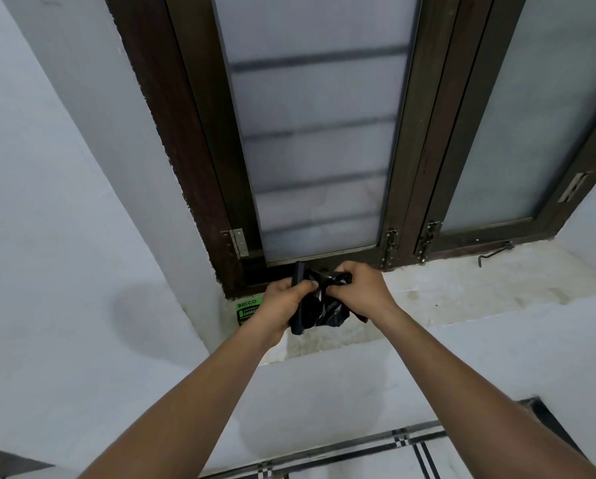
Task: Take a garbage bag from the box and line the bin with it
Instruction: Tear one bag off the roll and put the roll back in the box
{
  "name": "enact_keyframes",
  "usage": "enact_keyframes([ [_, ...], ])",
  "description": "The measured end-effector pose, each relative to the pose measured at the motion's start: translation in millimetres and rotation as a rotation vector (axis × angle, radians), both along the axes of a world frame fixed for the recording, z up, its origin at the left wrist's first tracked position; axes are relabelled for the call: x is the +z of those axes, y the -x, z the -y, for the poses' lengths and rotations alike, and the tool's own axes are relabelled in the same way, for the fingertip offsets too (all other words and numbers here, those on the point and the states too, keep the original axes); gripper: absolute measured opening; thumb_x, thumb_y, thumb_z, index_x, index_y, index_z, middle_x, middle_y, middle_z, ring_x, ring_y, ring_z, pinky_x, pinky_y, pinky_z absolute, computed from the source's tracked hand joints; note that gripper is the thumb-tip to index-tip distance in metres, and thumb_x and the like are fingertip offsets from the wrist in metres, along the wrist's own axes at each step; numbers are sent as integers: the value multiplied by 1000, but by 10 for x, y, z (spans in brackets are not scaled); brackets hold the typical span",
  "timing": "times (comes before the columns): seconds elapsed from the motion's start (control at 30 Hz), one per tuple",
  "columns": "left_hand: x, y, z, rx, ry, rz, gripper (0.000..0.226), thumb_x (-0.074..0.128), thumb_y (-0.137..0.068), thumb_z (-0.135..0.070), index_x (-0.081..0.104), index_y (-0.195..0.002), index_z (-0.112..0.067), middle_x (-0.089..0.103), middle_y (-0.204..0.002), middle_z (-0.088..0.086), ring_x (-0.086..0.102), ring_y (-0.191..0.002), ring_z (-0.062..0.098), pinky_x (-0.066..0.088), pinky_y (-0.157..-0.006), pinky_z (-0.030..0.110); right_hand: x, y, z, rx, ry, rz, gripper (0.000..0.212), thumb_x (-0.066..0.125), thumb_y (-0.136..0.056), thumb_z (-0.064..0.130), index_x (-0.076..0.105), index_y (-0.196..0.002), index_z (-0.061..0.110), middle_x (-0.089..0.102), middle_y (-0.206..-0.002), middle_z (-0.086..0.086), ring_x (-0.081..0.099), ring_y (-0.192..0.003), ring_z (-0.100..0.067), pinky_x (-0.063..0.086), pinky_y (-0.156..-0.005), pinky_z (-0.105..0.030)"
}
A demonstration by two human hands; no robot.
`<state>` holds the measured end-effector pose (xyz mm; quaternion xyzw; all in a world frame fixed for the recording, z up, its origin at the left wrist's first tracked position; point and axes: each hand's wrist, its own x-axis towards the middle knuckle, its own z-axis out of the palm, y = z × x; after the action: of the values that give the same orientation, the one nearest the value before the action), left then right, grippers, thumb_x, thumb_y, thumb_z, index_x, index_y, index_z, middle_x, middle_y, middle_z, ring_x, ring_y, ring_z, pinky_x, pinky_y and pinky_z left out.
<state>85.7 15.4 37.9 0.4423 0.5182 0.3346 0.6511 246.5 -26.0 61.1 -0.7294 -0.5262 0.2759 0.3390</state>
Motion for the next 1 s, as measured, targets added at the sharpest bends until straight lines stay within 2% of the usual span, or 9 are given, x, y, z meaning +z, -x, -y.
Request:
enact_keyframes([
  [0.13,18,17,-6,-1,-36,-1,9,74,-91,-15,76,-98,-9,79,-97,15,77,-92,30,62,-89,44,-11,-7,24,-19,0,-129,26,85,-73,37,74,-89,20,73,-79,7,69,-73,-6,43,-56,-16],
  [0.2,21,18,9,-1,-48,1,7,73,-91,-12,76,-96,-9,79,-97,17,77,-92,31,62,-88,43,-38,-10,18,-45,-8,-89,28,86,-71,39,78,-91,21,75,-81,7,70,-76,-8,47,-59,-19],
  [0.33,6,12,42,29,-78,-27,10,73,-89,-9,77,-96,-3,77,-99,23,75,-96,38,62,-89,47,-58,-19,21,-33,-24,6,19,88,-72,38,82,-85,26,73,-69,8,71,-72,-13,54,-65,-26],
  [0.43,5,15,53,63,-70,-31,7,73,-89,-8,76,-94,-4,77,-97,22,76,-88,35,62,-86,47,-69,4,33,-20,-60,29,17,86,-74,34,83,-89,27,76,-72,8,72,-74,-12,58,-67,-28],
  [0.57,15,12,56,33,-68,-44,6,72,-90,-7,73,-85,-9,77,-85,14,75,-82,28,62,-82,40,-77,42,53,-48,-90,80,17,84,-73,33,83,-89,25,70,-64,11,68,-64,-6,42,-51,-13],
  [0.67,37,15,65,11,-45,-27,2,72,-90,-7,73,-89,-8,77,-91,15,75,-87,29,61,-86,41,-92,88,51,-83,-112,85,16,82,-74,32,82,-88,24,71,-66,10,65,-61,-3,36,-46,-7],
  [0.8,78,11,81,-57,-18,45,10,70,-92,-8,72,-100,-4,77,-91,13,74,-85,27,61,-80,39,-155,71,26,-156,-133,83,8,78,-73,27,80,-78,21,70,-64,4,65,-64,-15,43,-53,-21],
  [0.9,125,28,49,-23,-12,91,8,68,-93,-8,71,-100,-7,75,-87,11,72,-79,25,57,-67,34,-155,10,-16,-92,-124,8,6,80,-74,23,75,-71,21,68,-60,7,66,-63,-13,46,-58,-23],
  [1.0,134,57,0,38,9,106,13,66,-94,-7,71,-106,-9,76,-88,11,73,-76,25,58,-63,34,-114,-30,-28,38,-106,-156,8,81,-82,26,82,-89,24,77,-77,7,73,-77,-10,56,-71,-26],
])
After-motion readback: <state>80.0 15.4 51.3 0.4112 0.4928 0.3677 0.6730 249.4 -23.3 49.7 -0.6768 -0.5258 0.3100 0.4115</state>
